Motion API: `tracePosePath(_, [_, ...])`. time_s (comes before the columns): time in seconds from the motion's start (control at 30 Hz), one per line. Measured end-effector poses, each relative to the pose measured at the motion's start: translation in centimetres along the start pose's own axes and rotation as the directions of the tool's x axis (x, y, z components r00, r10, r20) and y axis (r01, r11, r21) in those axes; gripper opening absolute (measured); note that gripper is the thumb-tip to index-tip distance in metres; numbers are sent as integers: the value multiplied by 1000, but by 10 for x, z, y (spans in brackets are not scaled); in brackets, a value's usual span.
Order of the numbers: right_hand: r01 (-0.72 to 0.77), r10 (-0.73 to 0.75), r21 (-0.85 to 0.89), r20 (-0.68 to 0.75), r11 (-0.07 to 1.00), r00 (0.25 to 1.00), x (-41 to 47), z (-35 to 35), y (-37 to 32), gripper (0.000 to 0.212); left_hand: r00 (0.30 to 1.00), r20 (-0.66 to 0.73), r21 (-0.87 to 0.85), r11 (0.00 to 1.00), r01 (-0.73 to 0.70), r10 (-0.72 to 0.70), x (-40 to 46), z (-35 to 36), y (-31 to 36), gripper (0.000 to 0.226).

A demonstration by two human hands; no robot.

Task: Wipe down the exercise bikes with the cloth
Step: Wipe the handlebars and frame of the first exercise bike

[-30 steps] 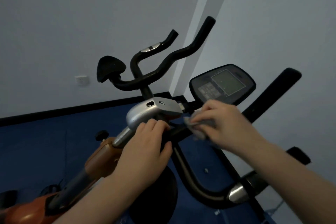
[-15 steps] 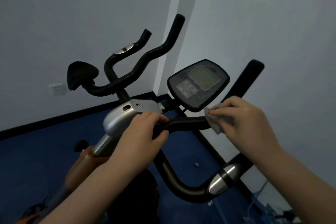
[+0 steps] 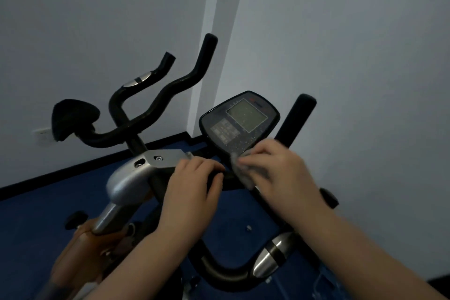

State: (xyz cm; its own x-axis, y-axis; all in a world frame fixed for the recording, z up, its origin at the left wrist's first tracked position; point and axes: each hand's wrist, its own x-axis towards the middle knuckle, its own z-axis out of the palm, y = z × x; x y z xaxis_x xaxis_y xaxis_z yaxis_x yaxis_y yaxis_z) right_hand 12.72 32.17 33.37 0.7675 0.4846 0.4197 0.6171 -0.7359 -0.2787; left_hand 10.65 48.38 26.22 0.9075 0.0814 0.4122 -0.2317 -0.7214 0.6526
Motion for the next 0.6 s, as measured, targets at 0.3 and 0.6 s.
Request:
tracePosePath(0.3, [60,-50,-323,41,944,998,17,-63,55,11,1000,6,-54,998,-30,31,13,14,16,12])
tracePosePath(0.6, [273,-251,-430,109,861,962,21,-43,59,7,1000,16,-84,996,1,0,28,31,32,14])
